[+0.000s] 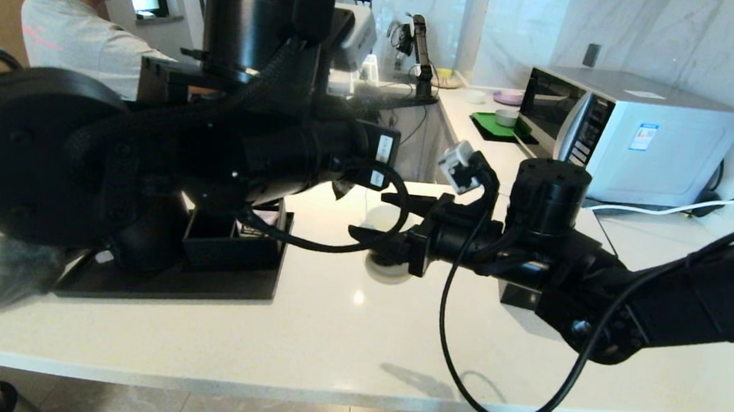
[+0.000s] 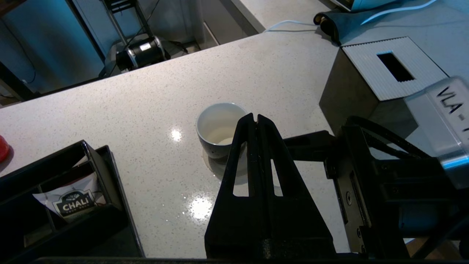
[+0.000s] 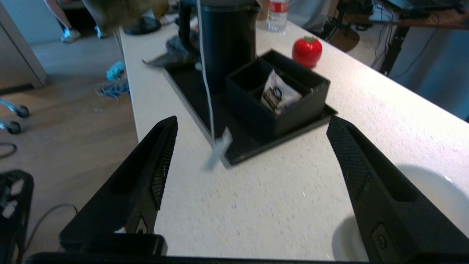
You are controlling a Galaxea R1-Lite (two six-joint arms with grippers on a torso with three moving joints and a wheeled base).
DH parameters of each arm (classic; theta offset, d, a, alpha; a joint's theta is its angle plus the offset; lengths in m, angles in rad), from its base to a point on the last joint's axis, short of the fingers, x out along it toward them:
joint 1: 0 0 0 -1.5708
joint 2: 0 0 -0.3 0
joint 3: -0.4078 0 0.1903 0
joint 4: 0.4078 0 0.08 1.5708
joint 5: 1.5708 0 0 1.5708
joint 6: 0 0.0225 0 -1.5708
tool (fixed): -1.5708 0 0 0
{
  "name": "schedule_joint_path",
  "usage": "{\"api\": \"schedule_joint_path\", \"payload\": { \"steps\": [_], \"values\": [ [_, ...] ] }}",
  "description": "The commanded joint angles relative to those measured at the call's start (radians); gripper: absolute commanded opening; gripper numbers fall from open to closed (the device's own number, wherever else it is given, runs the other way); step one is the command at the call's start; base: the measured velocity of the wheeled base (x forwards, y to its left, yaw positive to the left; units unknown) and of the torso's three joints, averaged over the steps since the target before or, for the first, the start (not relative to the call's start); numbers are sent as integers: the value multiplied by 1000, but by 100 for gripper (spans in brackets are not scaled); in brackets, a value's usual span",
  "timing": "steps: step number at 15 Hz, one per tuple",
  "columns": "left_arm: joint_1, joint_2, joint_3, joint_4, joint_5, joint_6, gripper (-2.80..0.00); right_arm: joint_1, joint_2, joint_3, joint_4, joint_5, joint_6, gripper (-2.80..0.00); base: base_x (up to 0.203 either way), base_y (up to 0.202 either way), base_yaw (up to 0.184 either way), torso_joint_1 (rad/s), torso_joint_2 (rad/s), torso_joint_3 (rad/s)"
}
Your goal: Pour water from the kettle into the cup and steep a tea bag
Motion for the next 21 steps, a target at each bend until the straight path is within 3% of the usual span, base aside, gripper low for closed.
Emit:
{"api": "schedule_joint_path", "payload": {
  "steps": [1,13,21],
  "values": [
    [0,2,0,-1,3,-1,-280,16,0,-23,-9,3,29,0,0,0,0,0,0,0],
    [0,1,-3,-3,3,-1,-280,33,15,-2,-23,3,99,0,0,0,0,0,0,0],
    [2,1,-3,-3,3,-2,-280,37,15,27,-41,3,100,0,0,0,0,0,0,0]
  ]
}}
